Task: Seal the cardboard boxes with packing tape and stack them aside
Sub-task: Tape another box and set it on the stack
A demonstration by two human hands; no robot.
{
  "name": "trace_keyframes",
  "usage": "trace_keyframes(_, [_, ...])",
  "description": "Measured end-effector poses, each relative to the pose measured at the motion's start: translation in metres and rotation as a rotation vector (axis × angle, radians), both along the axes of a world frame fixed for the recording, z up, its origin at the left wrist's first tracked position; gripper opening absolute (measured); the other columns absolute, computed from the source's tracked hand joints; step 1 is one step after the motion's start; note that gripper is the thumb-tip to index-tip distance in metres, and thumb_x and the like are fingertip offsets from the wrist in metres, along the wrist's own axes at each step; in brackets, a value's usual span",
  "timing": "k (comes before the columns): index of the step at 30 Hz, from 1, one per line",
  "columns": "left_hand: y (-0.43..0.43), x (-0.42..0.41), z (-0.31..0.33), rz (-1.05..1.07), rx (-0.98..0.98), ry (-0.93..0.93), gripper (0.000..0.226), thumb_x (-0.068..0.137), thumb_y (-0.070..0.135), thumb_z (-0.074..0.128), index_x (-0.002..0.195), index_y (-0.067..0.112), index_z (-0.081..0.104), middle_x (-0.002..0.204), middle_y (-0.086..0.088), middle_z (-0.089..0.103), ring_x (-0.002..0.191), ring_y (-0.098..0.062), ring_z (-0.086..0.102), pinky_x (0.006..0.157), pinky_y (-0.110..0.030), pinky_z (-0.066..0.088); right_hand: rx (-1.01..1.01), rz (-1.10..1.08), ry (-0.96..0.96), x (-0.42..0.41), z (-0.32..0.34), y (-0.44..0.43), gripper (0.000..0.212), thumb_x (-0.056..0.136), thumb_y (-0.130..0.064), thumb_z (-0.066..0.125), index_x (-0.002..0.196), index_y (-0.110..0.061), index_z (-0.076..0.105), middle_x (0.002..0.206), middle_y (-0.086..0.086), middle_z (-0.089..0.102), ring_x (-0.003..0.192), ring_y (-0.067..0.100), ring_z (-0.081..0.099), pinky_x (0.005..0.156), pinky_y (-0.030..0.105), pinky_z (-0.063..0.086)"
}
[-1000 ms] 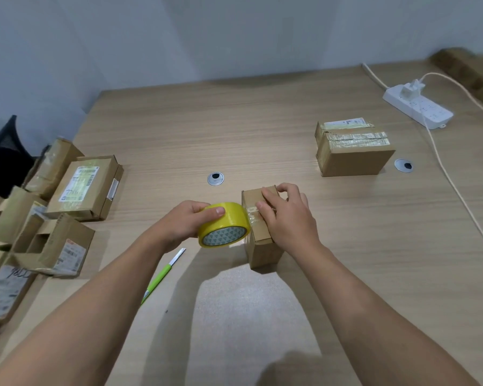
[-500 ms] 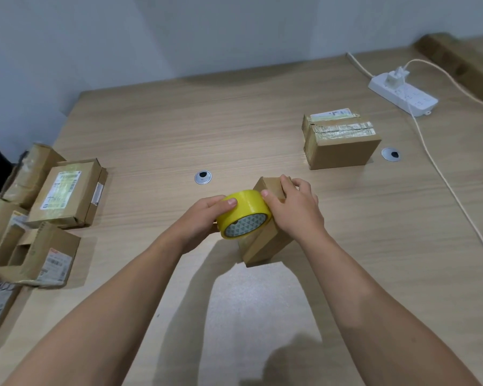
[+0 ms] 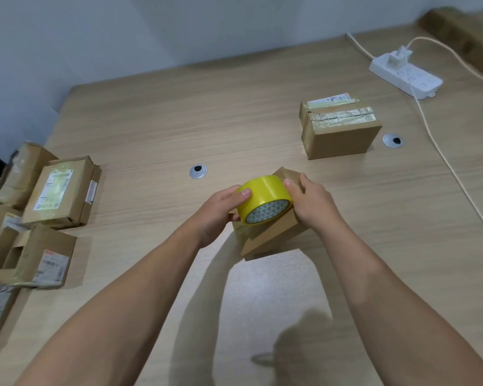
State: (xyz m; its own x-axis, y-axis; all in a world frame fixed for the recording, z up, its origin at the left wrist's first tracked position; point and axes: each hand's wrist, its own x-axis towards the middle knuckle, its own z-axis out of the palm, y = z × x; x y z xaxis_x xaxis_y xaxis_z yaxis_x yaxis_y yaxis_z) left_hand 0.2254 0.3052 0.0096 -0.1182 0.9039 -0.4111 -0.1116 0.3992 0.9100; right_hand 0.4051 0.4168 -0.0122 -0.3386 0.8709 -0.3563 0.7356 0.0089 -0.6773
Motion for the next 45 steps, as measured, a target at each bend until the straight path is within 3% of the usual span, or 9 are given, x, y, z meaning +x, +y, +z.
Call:
trace_keyframes(5, [0.009, 0.007, -0.003, -0.027, -0.009, 0.018, 0.052, 0.073, 0.053, 0.067, 0.104, 0.01, 0.067, 0.097, -0.01, 0.061, 0.087, -0.018, 0.057, 0.081, -0.032, 0.042, -0.037, -0.043, 0.082, 0.011, -0.017, -0.003, 0.065, 0.1, -0.062, 0.04, 0.147, -0.018, 0.051, 0.146, 0.007, 0.055, 0.136, 0.027, 0.047, 0.11, 0.036, 0.039])
trace_keyframes(8, [0.01, 0.008, -0.007, -0.063, -0.004, 0.063, 0.05, 0.072, 0.054, 0.069, 0.092, 0.008, 0.072, 0.093, -0.012, 0.068, 0.091, -0.023, 0.062, 0.092, -0.038, 0.045, -0.086, -0.072, 0.182, 0.014, -0.027, -0.012, 0.051, 0.103, -0.053, 0.043, 0.137, -0.02, 0.061, 0.132, 0.004, 0.065, 0.115, 0.021, 0.056, 0.089, 0.029, 0.041])
trace_keyframes(12, [0.009, 0.009, -0.008, -0.102, -0.026, 0.181, 0.068, 0.073, 0.057, 0.069, 0.093, -0.007, 0.069, 0.088, -0.014, 0.068, 0.086, -0.019, 0.063, 0.091, -0.036, 0.047, -0.135, -0.107, 0.252, 0.013, -0.045, -0.028, 0.041, 0.106, -0.042, 0.043, 0.134, -0.021, 0.064, 0.127, 0.003, 0.067, 0.105, 0.011, 0.053, 0.083, 0.023, 0.036])
trace_keyframes(17, [0.006, 0.004, -0.002, -0.165, -0.066, 0.252, 0.046, 0.079, 0.049, 0.068, 0.079, 0.004, 0.073, 0.078, -0.012, 0.07, 0.076, -0.017, 0.064, 0.082, -0.033, 0.049, -0.166, -0.107, 0.253, 0.006, -0.063, -0.047, 0.043, 0.103, -0.053, 0.038, 0.126, -0.031, 0.067, 0.115, -0.006, 0.071, 0.109, 0.018, 0.063, 0.097, 0.041, 0.05])
trace_keyframes(25, [-0.011, -0.012, -0.01, -0.22, -0.161, 0.418, 0.063, 0.065, 0.066, 0.069, 0.071, 0.004, 0.069, 0.068, -0.008, 0.067, 0.067, -0.016, 0.062, 0.072, -0.033, 0.047, -0.188, -0.173, 0.286, 0.011, -0.077, -0.061, 0.037, 0.105, -0.043, 0.038, 0.077, -0.037, 0.06, 0.071, -0.011, 0.06, 0.071, 0.01, 0.053, 0.076, 0.037, 0.047])
trace_keyframes(31, [-0.003, -0.017, 0.001, -0.341, -0.191, 0.685, 0.04, 0.088, 0.05, 0.07, 0.064, 0.019, 0.067, 0.061, 0.004, 0.063, 0.057, -0.006, 0.058, 0.062, -0.026, 0.044, -0.191, -0.138, 0.323, 0.011, -0.08, -0.067, 0.045, 0.093, -0.063, 0.03, 0.099, -0.038, 0.067, 0.087, -0.007, 0.071, 0.087, 0.021, 0.066, 0.083, 0.045, 0.053])
trace_keyframes(35, [-0.003, -0.022, 0.005, -0.381, -0.23, 0.77, 0.041, 0.089, 0.048, 0.068, 0.061, 0.019, 0.064, 0.058, 0.004, 0.059, 0.057, -0.009, 0.056, 0.059, -0.026, 0.041, -0.182, -0.129, 0.315, 0.011, -0.079, -0.066, 0.035, 0.101, -0.055, 0.033, 0.084, -0.046, 0.063, 0.077, -0.017, 0.065, 0.078, 0.015, 0.059, 0.081, 0.043, 0.052])
trace_keyframes(41, [-0.006, -0.021, 0.007, -0.383, -0.264, 0.808, 0.04, 0.09, 0.05, 0.067, 0.061, 0.023, 0.064, 0.063, 0.003, 0.064, 0.063, -0.011, 0.06, 0.059, -0.026, 0.043, -0.199, -0.089, 0.316, 0.008, -0.081, -0.065, 0.043, 0.102, -0.054, 0.032, 0.112, -0.032, 0.067, 0.098, -0.009, 0.071, 0.096, 0.016, 0.065, 0.092, 0.045, 0.053])
trace_keyframes(45, [-0.004, -0.017, 0.009, -0.362, -0.277, 0.8, 0.038, 0.088, 0.054, 0.066, 0.07, 0.021, 0.07, 0.077, -0.004, 0.072, 0.074, -0.015, 0.067, 0.068, -0.03, 0.05, -0.14, -0.058, 0.26, 0.003, -0.08, -0.064, 0.039, 0.109, -0.041, 0.029, 0.101, -0.024, 0.063, 0.091, 0.003, 0.068, 0.089, 0.022, 0.063, 0.083, 0.038, 0.049])
